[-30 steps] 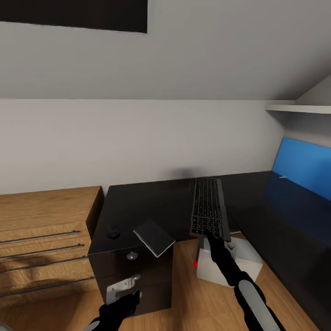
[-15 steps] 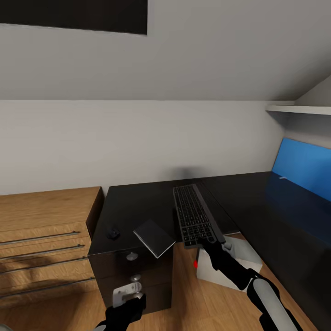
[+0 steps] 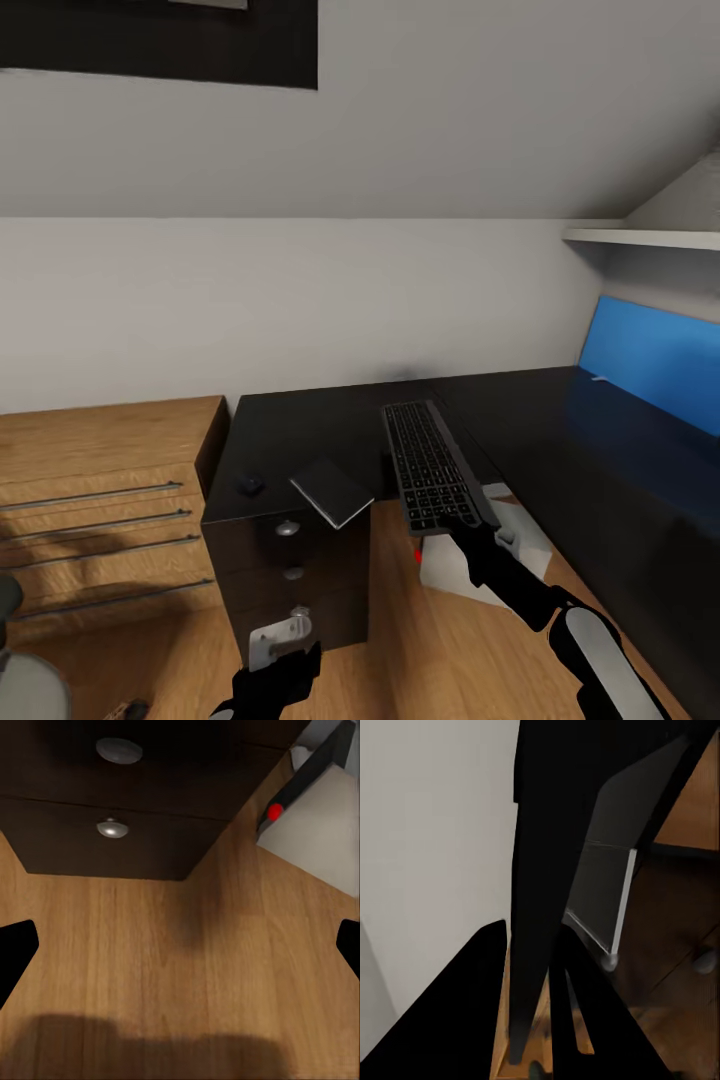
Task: In the bedroom, organize the workspace by keeping the computer under the desk, ensuring the monitor is on the desk, placing the keyboard on the desk next to the monitor, placing the mouse on the desk next to the keyboard, moving the folder from the swivel chair onto the desk next to the mouse, stacking the notebook on top of the folder with the pen on top of the notebook, and positioning the swivel chair next to the desk.
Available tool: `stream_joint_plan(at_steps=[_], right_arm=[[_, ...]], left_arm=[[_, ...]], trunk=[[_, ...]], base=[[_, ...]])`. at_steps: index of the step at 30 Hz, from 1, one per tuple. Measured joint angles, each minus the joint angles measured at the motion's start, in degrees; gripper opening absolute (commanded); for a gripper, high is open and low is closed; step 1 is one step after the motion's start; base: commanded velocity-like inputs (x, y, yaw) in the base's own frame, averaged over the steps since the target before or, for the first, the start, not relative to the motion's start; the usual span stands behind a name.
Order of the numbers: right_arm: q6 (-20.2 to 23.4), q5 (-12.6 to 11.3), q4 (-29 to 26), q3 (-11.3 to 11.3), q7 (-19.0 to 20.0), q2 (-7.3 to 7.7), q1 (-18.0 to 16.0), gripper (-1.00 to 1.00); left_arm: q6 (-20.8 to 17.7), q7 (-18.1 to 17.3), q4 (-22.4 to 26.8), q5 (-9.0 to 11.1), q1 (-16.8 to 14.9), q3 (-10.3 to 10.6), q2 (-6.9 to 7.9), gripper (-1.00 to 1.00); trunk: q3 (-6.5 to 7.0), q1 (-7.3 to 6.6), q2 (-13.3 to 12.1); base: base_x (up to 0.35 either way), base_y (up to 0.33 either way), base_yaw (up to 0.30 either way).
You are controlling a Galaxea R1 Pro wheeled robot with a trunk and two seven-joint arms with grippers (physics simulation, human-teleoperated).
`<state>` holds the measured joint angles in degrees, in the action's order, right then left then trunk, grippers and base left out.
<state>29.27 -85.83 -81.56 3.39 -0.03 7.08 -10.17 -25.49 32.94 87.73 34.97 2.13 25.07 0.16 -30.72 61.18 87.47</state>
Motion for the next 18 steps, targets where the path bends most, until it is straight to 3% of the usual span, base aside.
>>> stream_joint_plan(at_steps=[11,18], right_arm=[[-0.38,0.1,0.0,0.0,-0.01,-0.08,0.0,-1.0],[-0.51,0.12,0.01,0.01,-0.01,-0.09,0.0,-1.0]], left_arm=[[0.01,0.03,0.04,-0.09,0.0,0.0,0.0,1.0],[0.0,0.02,0.04,-0.09,0.0,0.0,0.0,1.0]], trunk=[[0.0,-0.01,0.0],[0.06,0.0,0.0]], base=[[-0.291,-0.204,0.013],[-0.289,-0.186,0.188]])
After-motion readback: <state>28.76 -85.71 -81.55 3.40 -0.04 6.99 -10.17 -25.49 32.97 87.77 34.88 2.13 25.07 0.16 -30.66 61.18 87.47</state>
